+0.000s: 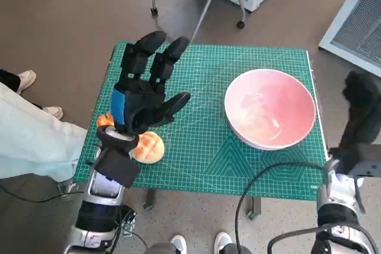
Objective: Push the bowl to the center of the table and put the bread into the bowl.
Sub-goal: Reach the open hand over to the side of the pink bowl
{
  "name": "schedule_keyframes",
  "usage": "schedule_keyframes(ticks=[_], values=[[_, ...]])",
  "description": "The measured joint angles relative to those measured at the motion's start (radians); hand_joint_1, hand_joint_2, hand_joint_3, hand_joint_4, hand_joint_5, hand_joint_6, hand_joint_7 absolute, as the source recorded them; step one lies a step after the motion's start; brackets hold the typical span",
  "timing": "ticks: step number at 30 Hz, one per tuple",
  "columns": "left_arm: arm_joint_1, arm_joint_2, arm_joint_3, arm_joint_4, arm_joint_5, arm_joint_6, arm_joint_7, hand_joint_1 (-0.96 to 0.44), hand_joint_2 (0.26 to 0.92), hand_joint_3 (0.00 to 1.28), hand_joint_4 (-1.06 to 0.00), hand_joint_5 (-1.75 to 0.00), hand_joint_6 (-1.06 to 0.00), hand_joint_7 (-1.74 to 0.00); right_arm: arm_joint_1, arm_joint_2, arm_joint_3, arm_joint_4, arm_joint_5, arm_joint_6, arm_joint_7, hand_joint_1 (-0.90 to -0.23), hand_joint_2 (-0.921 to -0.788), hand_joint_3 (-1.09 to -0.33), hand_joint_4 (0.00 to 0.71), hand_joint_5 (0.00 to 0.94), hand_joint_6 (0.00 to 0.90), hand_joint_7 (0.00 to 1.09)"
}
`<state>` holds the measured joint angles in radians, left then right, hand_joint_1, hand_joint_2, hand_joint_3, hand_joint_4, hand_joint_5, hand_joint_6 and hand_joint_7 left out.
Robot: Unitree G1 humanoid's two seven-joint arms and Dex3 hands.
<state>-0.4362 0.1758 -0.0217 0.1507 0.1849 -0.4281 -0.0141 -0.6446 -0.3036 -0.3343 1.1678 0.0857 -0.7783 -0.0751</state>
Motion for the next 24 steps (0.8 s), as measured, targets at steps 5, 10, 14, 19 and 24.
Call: schedule_keyframes(ticks=[5, 10, 14, 19, 24], values=[[0.006, 0.0, -0.001, -0.001, 0.008, 0.001, 0.006, 0.04, 0.777, 0.32, -0.18, -0.53, -0.12, -0.85, -0.039, 0.017, -0.031, 0.052, 0.062, 0.087, 0.069, -0.482, -0.921, -0.939, 0.252, 0.001, -0.001, 0.72], [0.018, 0.005, 0.0, -0.006, 0.009, 0.001, 0.008, 0.03, 0.787, 0.3, -0.19, -0.5, -0.13, -0.83, -0.07, 0.045, -0.073, 0.091, 0.12, 0.187, 0.147, -0.489, -0.921, -0.939, 0.234, 0.001, -0.001, 0.69], [0.029, 0.014, 0.005, -0.014, 0.013, 0.001, 0.011, 0.02, 0.803, 0.27, -0.21, -0.46, -0.14, -0.8, -0.081, 0.068, -0.099, 0.105, 0.156, 0.245, 0.178, -0.498, -0.921, -0.937, 0.239, 0.005, 0.006, 0.65], [0.041, 0.022, 0.017, -0.019, 0.015, 0.004, 0.014, 0.01, 0.833, 0.22, -0.24, -0.39, -0.16, -0.76, -0.095, 0.097, -0.117, 0.11, 0.178, 0.276, 0.193, -0.495, -0.921, -0.936, 0.245, 0.007, 0.01, 0.68], [0.06, 0.026, 0.025, -0.032, 0.025, 0.009, 0.025, 0.0, 0.856, 0.17, -0.27, -0.34, -0.18, -0.73, -0.118, 0.121, -0.123, 0.112, 0.187, 0.288, 0.201, -0.488, -0.921, -0.932, 0.249, 0.007, 0.001, 0.71]])
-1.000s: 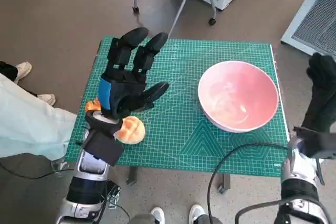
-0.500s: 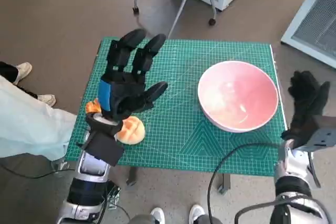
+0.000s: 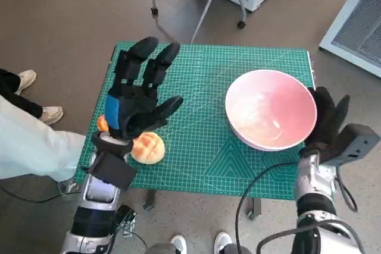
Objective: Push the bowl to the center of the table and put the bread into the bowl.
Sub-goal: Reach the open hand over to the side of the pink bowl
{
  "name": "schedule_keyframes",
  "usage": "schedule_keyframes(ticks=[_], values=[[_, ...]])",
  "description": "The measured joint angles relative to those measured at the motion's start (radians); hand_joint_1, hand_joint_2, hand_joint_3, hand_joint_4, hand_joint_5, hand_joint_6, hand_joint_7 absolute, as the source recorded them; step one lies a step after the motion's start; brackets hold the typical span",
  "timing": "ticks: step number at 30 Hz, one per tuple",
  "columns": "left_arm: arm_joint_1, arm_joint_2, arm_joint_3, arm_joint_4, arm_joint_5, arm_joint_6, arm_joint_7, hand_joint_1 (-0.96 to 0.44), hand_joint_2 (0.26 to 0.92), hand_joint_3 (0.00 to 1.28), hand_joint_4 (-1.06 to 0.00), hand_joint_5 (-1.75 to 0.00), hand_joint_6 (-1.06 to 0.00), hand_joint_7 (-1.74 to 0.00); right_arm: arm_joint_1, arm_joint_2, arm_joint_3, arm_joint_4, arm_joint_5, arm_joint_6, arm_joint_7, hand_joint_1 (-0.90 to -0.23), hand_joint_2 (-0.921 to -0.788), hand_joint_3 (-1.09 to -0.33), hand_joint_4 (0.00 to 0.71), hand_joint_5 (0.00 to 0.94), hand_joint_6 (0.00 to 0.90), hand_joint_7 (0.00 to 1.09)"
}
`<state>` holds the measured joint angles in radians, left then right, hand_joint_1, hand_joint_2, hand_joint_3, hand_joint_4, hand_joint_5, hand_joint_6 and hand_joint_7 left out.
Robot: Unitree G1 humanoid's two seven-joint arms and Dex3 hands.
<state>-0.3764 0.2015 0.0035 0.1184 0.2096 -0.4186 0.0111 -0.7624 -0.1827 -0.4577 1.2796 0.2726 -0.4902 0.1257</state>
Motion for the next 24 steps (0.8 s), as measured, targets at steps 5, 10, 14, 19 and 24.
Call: schedule_keyframes(ticks=[5, 10, 14, 19, 24], values=[[0.013, 0.004, 0.007, -0.01, 0.017, 0.0, 0.01, -0.02, 0.883, 0.12, -0.3, -0.28, -0.19, -0.7, -0.03, 0.02, -0.001, 0.0, 0.0, 0.007, 0.009, -0.497, -0.921, -0.919, 0.237, 0.001, -0.001, 0.72], [0.025, 0.009, 0.015, -0.015, 0.018, 0.0, 0.017, -0.02, 0.895, 0.1, -0.32, -0.26, -0.2, -0.68, -0.059, 0.044, 0.001, 0.001, -0.001, 0.016, 0.014, -0.503, -0.921, -0.912, 0.23, 0.0, -0.001, 0.71], [0.037, 0.013, 0.019, -0.022, 0.018, 0.0, 0.019, -0.03, 0.901, 0.1, -0.32, -0.25, -0.2, -0.67, -0.076, 0.062, 0.001, 0.003, -0.001, 0.024, 0.013, -0.505, -0.921, -0.899, 0.227, 0.001, -0.001, 0.74], [0.051, 0.014, 0.027, -0.031, 0.018, 0.001, 0.02, -0.03, 0.907, 0.09, -0.33, -0.24, -0.21, -0.66, -0.098, 0.089, 0.005, 0.009, -0.003, 0.038, 0.007, -0.502, -0.921, -0.897, 0.24, 0.008, -0.001, 0.76], [0.063, 0.014, 0.034, -0.049, 0.018, 0.005, 0.024, -0.03, 0.912, 0.08, -0.34, -0.23, -0.21, -0.66, -0.124, 0.114, 0.014, 0.015, -0.006, 0.053, -0.005, -0.493, -0.921, -0.904, 0.252, 0.014, -0.001, 0.74]])
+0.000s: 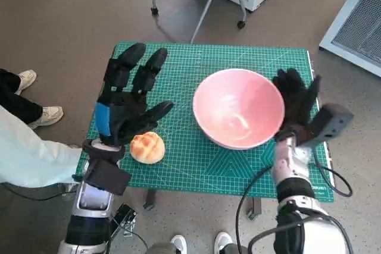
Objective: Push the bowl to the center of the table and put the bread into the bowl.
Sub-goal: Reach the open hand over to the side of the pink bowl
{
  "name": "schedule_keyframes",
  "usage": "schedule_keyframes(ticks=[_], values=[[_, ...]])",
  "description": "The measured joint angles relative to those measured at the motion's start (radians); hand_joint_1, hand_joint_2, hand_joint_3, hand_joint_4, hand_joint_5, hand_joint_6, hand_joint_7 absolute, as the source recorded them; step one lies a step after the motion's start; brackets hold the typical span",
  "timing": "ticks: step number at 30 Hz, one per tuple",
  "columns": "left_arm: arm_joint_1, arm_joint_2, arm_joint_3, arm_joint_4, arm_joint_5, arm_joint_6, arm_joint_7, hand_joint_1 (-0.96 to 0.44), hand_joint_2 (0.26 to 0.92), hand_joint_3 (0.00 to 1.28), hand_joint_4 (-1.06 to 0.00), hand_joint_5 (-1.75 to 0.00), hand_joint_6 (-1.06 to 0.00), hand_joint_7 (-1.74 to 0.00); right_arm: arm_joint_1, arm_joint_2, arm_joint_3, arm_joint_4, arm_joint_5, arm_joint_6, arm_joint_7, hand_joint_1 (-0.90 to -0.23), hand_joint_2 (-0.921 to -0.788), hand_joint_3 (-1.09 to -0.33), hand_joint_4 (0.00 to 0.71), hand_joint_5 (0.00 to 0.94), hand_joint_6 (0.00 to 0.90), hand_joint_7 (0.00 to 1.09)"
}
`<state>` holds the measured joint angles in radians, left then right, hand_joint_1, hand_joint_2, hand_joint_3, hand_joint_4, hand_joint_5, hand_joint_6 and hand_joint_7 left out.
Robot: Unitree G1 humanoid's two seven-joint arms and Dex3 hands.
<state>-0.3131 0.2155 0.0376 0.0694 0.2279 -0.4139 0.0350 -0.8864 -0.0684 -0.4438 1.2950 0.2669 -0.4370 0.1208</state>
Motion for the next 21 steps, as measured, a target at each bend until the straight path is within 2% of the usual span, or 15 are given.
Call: schedule_keyframes(ticks=[15, 18, 21], values=[[0.03, 0.007, 0.006, -0.045, 0.017, 0.013, 0.014, -0.04, 0.92, 0.06, -0.35, -0.2, -0.22, -0.64, -0.067, 0.033, 0.014, 0.013, -0.002, 0.071, -0.03, -0.491, -0.921, -0.918, 0.242, 0.007, -0.001, 0.74], [0.039, 0.011, 0.011, -0.05, 0.018, 0.013, 0.015, -0.04, 0.92, 0.06, -0.35, -0.2, -0.22, -0.64, -0.073, 0.032, 0.017, 0.014, -0.009, 0.081, -0.035, -0.494, -0.921, -0.921, 0.24, 0.007, -0.001, 0.75], [0.05, 0.015, 0.019, -0.054, 0.018, 0.013, 0.015, -0.05, 0.921, 0.06, -0.35, -0.19, -0.22, -0.64, -0.077, 0.022, 0.026, 0.014, -0.03, 0.081, -0.038, -0.499, -0.921, -0.914, 0.242, 0.007, -0.001, 0.74]])
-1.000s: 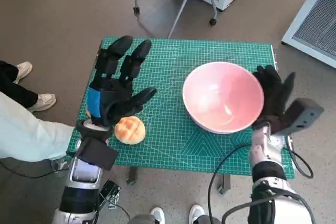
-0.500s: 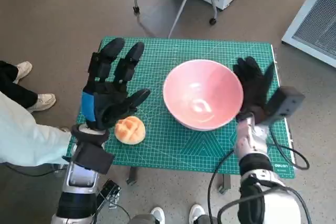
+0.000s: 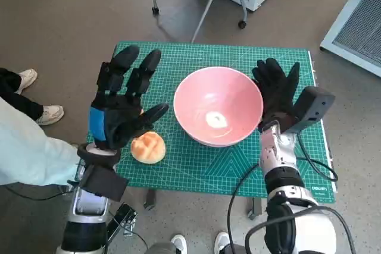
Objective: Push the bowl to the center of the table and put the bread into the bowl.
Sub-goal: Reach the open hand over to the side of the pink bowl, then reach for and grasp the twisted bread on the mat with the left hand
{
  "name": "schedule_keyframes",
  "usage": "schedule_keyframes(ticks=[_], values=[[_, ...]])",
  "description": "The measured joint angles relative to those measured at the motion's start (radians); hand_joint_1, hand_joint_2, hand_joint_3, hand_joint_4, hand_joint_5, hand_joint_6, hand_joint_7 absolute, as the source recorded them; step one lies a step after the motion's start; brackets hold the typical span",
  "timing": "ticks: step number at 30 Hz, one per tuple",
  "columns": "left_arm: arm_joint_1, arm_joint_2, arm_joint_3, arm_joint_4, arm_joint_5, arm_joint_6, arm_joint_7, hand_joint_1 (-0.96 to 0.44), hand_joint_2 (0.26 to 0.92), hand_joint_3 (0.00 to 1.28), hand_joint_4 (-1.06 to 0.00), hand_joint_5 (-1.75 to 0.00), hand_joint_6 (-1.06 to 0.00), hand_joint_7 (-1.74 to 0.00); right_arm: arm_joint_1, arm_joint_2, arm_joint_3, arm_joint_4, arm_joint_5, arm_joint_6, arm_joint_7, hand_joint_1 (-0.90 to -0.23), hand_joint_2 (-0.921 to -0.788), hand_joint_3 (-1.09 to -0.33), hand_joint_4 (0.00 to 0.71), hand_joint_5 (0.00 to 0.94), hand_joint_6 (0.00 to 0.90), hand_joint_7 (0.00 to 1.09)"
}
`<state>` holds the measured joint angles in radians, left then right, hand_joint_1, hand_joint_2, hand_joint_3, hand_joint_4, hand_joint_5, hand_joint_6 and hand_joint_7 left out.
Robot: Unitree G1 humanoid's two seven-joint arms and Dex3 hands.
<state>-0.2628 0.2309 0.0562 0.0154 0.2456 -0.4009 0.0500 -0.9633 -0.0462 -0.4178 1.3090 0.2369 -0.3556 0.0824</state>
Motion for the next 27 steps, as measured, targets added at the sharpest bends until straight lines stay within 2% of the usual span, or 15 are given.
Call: schedule_keyframes(ticks=[6, 10, 11, 14, 18, 23, 27], values=[[0.016, 0.01, 0.015, -0.003, -0.002, 0.001, 0.0, -0.05, 0.921, 0.06, -0.36, -0.19, -0.22, -0.64, -0.005, -0.032, 0.008, -0.002, -0.014, -0.007, -0.008, -0.504, -0.921, -0.904, 0.242, 0.007, -0.001, 0.73], [0.017, 0.012, 0.021, -0.005, -0.003, 0.002, 0.0, -0.05, 0.921, 0.06, -0.36, -0.18, -0.22, -0.64, -0.005, -0.035, 0.01, -0.003, -0.016, -0.012, -0.008, -0.512, -0.921, -0.896, 0.251, 0.011, 0.004, 0.76], [0.018, 0.014, 0.024, -0.008, -0.005, 0.003, -0.002, -0.05, 0.92, 0.06, -0.36, -0.18, -0.22, -0.64, -0.005, -0.035, 0.016, -0.004, -0.025, -0.025, -0.008, -0.515, -0.921, -0.891, 0.255, 0.013, 0.006, 0.76], [0.022, 0.046, 0.045, -0.025, -0.011, 0.01, -0.026, -0.05, 0.919, 0.05, -0.36, -0.18, -0.22, -0.63, -0.003, -0.043, 0.058, -0.037, -0.071, -0.135, 0.003, -0.544, -0.921, -0.87, 0.274, 0.021, 0.011, 0.79], [0.023, 0.108, 0.088, -0.051, -0.013, 0.021, -0.055, -0.07, 0.919, 0.04, -0.37, -0.16, -0.23, -0.62, -0.003, -0.085, 0.113, -0.109, -0.128, -0.3, 0.035, -0.597, -0.921, -0.853, 0.307, 0.036, 0.013, 0.8], [0.024, 0.189, 0.138, -0.067, -0.013, 0.032, -0.077, -0.07, 0.915, 0.03, -0.38, -0.14, -0.24, -0.6, 0.011, -0.134, 0.158, -0.198, -0.155, -0.47, 0.085, -0.596, -0.921, -0.843, 0.356, 0.056, 0.051, 0.79], [0.026, 0.239, 0.158, -0.077, -0.009, 0.044, -0.099, -0.07, 0.911, 0.02, -0.39, -0.11, -0.25, -0.57, 0.054, -0.139, 0.19, -0.278, -0.163, -0.574, 0.119, -0.585, -0.921, -0.828, 0.385, 0.066, 0.07, 0.76]])
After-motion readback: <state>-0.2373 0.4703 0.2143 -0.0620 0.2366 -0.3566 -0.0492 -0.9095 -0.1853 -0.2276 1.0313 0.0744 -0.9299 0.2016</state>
